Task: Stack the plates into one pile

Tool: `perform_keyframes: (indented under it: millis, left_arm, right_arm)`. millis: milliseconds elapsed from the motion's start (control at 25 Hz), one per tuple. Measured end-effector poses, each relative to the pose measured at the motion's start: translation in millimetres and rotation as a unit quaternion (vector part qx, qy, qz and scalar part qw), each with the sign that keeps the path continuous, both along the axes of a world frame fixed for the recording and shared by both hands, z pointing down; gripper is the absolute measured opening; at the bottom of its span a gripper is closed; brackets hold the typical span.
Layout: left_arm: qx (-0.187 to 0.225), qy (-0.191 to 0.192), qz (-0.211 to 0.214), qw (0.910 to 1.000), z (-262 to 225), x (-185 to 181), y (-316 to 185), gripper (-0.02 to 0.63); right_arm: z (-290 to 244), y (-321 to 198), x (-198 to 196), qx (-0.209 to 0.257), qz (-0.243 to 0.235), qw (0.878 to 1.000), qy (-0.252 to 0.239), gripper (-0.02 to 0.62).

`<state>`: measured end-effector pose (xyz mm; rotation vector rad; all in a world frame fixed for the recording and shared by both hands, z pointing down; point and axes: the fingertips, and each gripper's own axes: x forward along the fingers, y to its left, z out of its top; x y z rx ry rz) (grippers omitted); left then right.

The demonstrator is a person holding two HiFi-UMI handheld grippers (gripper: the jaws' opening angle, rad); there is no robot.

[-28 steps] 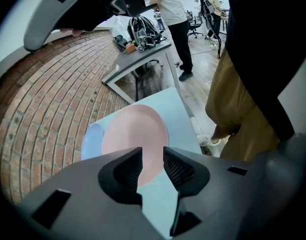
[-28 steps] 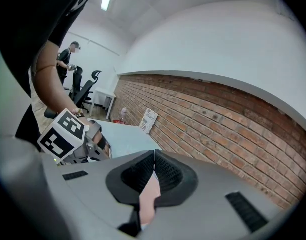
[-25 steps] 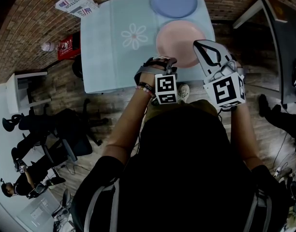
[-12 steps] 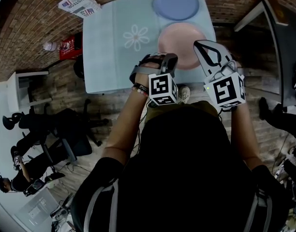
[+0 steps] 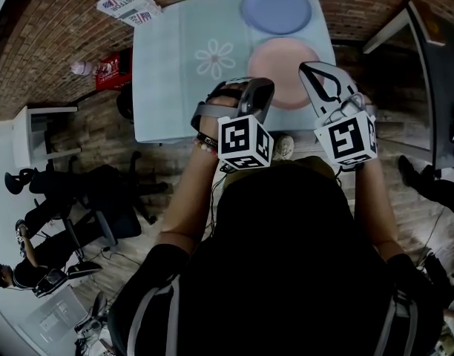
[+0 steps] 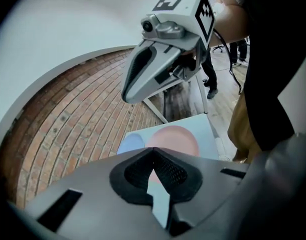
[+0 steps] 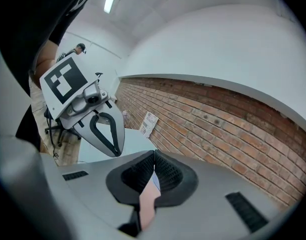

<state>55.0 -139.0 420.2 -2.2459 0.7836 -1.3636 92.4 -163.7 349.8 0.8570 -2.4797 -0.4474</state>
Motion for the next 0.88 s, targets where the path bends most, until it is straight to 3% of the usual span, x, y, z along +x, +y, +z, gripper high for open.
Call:
perform_keyframes:
  millis: [320, 880]
  left_arm:
    - [0.029, 0.035, -0.011, 0.9989, -34.9, -4.3, -0.3, 0.023]
    - [0.023, 0.028, -0.011, 0.9993, -32.3, -7.2, -5.0, 0.023]
  right_arm:
    - [-0.6, -4.9, -7.4, 0.000, -0.002, 1.000, -0.004, 0.034]
    - [-2.7, -9.6, -10.6, 0.000, -0.004, 1.000, -0.005, 0.034]
